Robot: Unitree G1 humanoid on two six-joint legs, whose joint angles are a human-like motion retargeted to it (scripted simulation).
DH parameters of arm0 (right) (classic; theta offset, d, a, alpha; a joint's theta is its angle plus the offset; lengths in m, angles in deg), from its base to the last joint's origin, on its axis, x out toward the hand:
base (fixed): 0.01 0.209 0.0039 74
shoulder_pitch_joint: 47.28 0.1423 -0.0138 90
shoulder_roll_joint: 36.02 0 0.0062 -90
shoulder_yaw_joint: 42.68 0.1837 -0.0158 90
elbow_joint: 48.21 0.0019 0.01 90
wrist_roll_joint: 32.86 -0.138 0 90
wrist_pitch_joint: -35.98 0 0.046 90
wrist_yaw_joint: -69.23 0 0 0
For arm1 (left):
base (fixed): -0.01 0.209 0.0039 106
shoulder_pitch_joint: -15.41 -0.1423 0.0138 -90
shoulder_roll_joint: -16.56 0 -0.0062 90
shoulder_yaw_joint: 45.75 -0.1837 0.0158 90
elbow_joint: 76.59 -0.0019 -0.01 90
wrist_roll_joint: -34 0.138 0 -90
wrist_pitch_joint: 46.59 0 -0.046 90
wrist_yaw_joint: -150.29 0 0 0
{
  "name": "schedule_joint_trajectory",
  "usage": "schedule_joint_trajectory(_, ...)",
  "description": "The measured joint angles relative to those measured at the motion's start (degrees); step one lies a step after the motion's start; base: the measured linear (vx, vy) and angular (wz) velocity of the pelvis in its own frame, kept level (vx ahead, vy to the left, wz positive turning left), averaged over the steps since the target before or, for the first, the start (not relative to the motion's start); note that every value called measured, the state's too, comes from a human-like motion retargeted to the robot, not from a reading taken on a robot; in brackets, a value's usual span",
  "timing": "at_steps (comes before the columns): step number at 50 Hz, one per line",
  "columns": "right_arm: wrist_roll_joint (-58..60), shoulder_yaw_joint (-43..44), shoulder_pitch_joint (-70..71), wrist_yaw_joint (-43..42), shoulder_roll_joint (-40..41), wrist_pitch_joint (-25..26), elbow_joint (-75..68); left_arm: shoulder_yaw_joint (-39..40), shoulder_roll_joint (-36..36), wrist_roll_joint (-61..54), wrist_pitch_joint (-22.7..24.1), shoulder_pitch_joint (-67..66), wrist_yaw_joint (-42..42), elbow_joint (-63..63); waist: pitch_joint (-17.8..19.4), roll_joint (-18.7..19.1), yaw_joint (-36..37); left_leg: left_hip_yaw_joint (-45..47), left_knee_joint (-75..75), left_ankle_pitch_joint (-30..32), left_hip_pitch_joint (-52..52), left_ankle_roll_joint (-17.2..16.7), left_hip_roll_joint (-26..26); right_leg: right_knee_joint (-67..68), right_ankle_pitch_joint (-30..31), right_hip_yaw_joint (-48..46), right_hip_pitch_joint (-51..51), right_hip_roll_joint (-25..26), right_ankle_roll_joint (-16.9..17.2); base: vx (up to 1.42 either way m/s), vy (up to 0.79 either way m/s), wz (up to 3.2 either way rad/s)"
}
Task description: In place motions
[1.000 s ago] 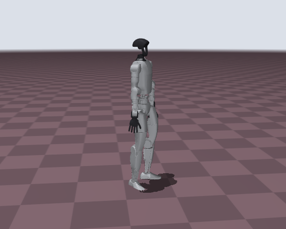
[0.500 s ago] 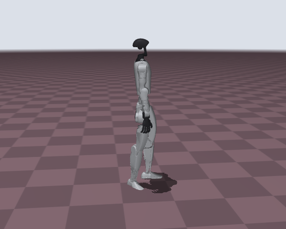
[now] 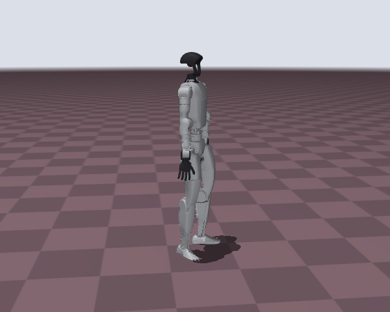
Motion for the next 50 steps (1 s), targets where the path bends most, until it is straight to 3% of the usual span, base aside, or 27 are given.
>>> schedule_joint_trajectory(17, -0.44, 1.12, -1.64, -0.88, 0.24, 3.38, -1.62, -3.46, -1.04, 0.9, 0.53, 3.11, -1.13, 2.95, -0.1, 0.36, -6.93, 10.45, -1.42, -2.42, 4.34, -0.54, 3.17, 1.95, 2.16, 10.62, -4.23, 1.99, -0.95, -0.15, -0.17, -0.55)
schedule_joint_trajectory(30, -1.17, 0.34, -1.54, -1.37, 1.16, 2.55, -1.17, -3.58, -1.18, 2.33, 0.36, 2.09, -1.68, 1.87, 1.2, 1.35, -9.89, 14.6, -2.05, -3.13, 6.12, -0.98, 4.28, 2.41, 3.11, 14.45, -5.4, 3.12, -1.1, -0.07, -0.03, -0.24)
schedule_joint_trajectory(39, -1.37, 0.68, -1.84, -1.41, 0.44, 1.49, -1.16, -3.0, -0.34, 2.78, 0.31, 1.54, -1.95, 2.46, 1.61, 1.43, -7.75, 12.28, -1.26, -2.89, 4.92, -0.71, 3.55, 1.63, 2.6, 12.08, -3.83, 2.29, -0.88, 0.06, 0.04, 0.21)
schedule_joint_trajectory(50, -2.54, 1.56, -2.17, -2.88, -1.27, 1.65, -2.73, -1.99, 0.9, 2.38, 0.21, 1.84, -2.13, 2.85, 1.6, 1.34, -2.12, 2.02, 1.64, -1.33, -0.28, -0.23, 0.45, -0.12, -0.12, 1.3, 1.35, -0.43, 0.49, 0.18, 0.21, 0.88)
